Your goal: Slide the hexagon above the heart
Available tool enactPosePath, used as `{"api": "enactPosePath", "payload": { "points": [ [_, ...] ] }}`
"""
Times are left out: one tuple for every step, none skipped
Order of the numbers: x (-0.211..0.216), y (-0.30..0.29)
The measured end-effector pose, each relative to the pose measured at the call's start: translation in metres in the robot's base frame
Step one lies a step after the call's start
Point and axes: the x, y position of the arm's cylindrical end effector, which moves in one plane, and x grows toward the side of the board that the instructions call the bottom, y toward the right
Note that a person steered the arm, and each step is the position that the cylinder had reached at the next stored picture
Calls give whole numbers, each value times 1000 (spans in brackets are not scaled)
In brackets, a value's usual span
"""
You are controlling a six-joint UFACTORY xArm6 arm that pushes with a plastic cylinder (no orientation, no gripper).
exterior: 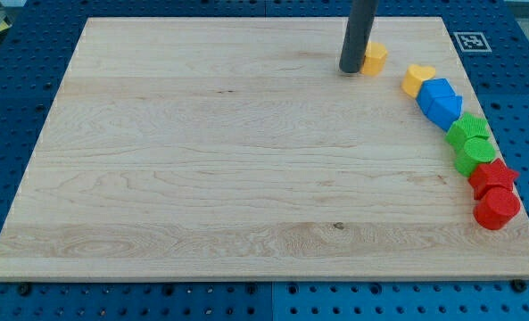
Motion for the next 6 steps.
{"api": "enactPosePath", "payload": {
  "points": [
    [-6, -23],
    [-9, 7],
    [-9, 48],
    [-14, 44],
    [-21, 27],
    [-21, 27]
  ]
}}
